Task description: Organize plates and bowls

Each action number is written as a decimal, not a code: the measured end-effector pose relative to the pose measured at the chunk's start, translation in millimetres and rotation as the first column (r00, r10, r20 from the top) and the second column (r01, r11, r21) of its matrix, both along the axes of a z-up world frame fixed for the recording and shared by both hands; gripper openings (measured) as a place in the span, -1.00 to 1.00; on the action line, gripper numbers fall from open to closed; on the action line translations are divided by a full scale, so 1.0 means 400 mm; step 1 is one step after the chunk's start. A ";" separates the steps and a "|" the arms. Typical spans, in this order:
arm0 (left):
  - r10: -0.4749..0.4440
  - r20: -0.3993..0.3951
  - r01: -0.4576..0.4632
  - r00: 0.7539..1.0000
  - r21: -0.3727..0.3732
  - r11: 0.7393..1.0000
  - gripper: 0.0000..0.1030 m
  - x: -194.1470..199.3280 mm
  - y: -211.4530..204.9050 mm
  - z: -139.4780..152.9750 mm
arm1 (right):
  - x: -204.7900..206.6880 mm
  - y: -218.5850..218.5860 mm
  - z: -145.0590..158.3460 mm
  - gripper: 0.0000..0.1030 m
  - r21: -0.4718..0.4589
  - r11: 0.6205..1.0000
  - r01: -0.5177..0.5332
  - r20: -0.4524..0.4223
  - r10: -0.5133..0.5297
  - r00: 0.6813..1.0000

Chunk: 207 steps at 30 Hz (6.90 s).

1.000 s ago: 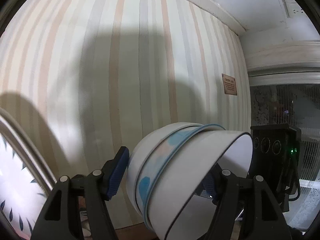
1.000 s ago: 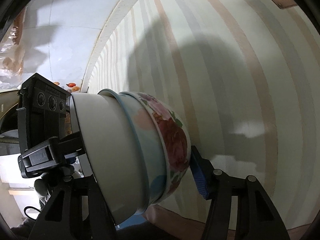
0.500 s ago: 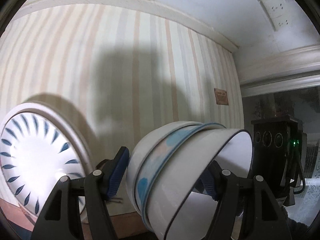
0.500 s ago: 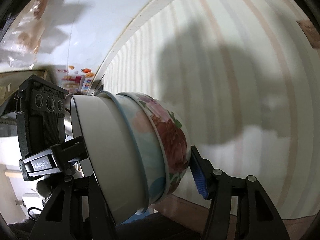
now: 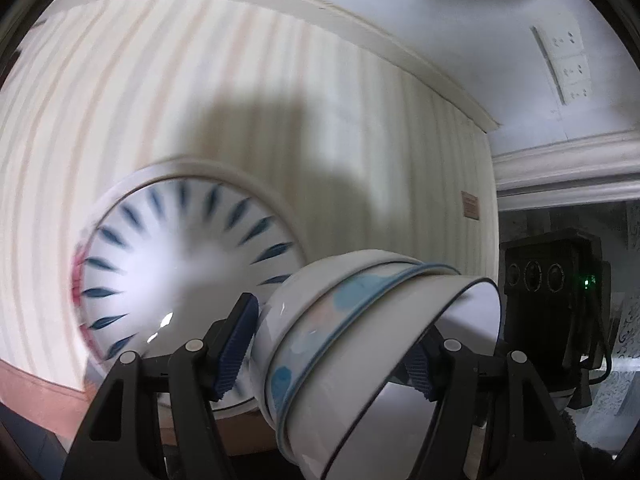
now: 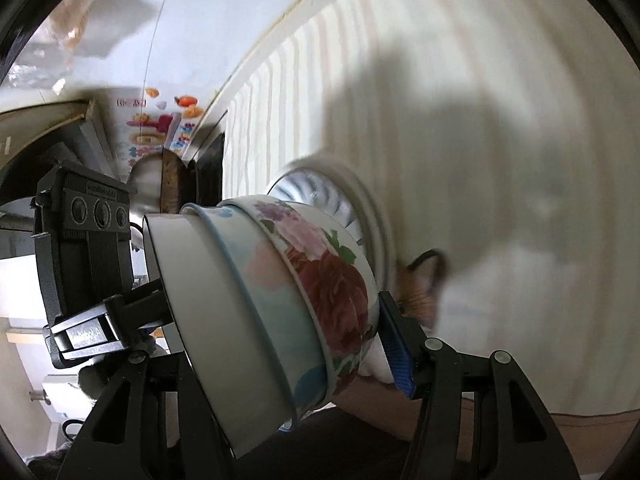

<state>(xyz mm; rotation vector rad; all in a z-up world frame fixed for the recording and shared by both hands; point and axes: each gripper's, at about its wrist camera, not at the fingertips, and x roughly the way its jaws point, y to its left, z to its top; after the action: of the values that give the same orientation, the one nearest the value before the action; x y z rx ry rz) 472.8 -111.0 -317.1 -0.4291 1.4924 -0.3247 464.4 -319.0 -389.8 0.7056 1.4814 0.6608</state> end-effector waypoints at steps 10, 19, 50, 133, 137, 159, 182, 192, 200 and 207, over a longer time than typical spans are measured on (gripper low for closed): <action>0.056 -0.037 -0.055 0.998 0.021 0.998 0.26 -0.001 0.168 -0.039 | 0.001 0.179 -0.048 0.14 0.002 0.999 -0.052 -0.038 0.052 0.998; 0.063 -0.059 -0.063 0.996 0.011 0.998 0.26 0.019 0.224 -0.082 | 0.043 0.250 -0.091 0.14 -0.014 0.999 -0.052 -0.055 0.051 0.997; 0.053 -0.085 -0.050 0.995 0.036 0.998 0.26 0.036 0.185 -0.124 | 0.059 0.260 -0.116 0.14 -0.077 0.996 -0.033 -0.106 0.024 0.994; 0.005 0.714 -0.370 0.701 0.357 0.857 0.99 -1.076 0.179 0.667 | -1.180 0.222 0.913 0.98 -0.405 0.733 0.547 0.808 0.007 0.589; -0.002 0.716 -0.368 0.698 0.361 0.857 0.99 -1.089 0.182 0.668 | -1.193 0.226 0.906 0.98 -0.405 0.729 0.552 0.805 -0.003 0.594; 0.004 0.724 -0.383 0.690 0.360 0.850 0.99 -1.125 0.194 0.676 | -1.201 0.235 0.897 0.98 -0.407 0.735 0.543 0.801 0.000 0.599; -0.003 0.725 -0.371 0.688 0.355 0.858 0.99 -1.142 0.210 0.676 | -1.207 0.240 0.888 0.99 -0.415 0.726 0.548 0.794 -0.005 0.608; -0.004 0.724 -0.369 0.690 0.356 0.859 0.99 -1.145 0.213 0.675 | -1.218 0.247 0.886 0.99 -0.415 0.724 0.551 0.794 -0.008 0.608; -0.002 0.724 -0.371 0.689 0.356 0.858 0.99 -1.154 0.212 0.677 | -1.235 0.254 0.885 0.99 -0.415 0.723 0.553 0.791 -0.014 0.612; 0.005 0.725 -0.377 0.689 0.353 0.857 0.99 -1.168 0.216 0.675 | -1.238 0.255 0.883 0.99 -0.415 0.724 0.551 0.790 -0.013 0.613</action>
<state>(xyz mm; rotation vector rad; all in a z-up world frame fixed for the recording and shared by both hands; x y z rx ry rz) 5.7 -24.7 -46.9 -0.0318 0.6993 0.0767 -30.8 -216.9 -36.6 0.0812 0.6661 0.0919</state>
